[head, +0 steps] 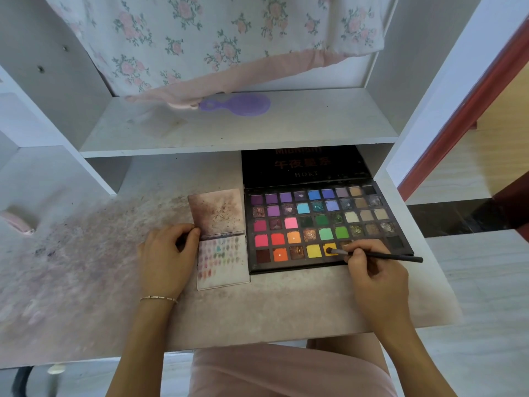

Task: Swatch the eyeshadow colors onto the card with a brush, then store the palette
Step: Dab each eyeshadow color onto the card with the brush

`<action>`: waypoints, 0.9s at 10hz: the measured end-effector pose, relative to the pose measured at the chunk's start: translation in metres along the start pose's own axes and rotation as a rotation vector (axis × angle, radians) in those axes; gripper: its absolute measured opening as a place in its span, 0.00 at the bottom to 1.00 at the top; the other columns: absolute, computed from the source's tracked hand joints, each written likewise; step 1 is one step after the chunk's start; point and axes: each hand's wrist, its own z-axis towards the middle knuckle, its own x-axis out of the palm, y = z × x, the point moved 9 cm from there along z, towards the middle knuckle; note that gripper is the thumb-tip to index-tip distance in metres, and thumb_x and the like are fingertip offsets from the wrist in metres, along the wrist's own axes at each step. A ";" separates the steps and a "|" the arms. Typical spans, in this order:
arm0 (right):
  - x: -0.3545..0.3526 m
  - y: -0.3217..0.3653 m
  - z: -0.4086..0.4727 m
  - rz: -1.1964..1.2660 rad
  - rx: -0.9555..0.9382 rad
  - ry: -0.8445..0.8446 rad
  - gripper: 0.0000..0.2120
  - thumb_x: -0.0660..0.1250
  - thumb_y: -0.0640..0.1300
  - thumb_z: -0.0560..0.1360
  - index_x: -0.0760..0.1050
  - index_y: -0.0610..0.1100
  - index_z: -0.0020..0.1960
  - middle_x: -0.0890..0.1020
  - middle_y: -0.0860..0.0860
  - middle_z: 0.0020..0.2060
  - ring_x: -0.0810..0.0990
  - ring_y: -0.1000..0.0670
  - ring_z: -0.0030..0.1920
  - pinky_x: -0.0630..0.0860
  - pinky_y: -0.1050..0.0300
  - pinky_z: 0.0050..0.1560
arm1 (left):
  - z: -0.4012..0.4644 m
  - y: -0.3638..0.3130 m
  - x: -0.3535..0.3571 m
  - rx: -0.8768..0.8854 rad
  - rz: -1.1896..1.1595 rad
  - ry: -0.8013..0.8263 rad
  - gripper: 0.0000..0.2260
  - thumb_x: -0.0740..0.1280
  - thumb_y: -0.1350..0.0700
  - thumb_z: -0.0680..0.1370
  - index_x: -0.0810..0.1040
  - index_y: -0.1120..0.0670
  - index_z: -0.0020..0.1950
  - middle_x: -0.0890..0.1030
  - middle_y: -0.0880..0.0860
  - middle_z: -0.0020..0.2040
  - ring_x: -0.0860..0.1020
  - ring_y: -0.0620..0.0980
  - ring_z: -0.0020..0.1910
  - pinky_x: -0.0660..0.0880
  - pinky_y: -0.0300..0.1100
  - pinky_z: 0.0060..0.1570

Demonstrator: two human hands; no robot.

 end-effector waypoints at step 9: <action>0.101 0.043 -0.029 0.256 0.034 0.354 0.08 0.61 0.41 0.70 0.73 0.54 0.39 0.80 0.54 0.36 0.78 0.55 0.34 0.76 0.59 0.36 | 0.000 -0.001 -0.001 0.004 -0.005 -0.004 0.07 0.64 0.56 0.76 0.82 0.54 0.47 0.82 0.53 0.45 0.76 0.56 0.47 0.71 0.56 0.51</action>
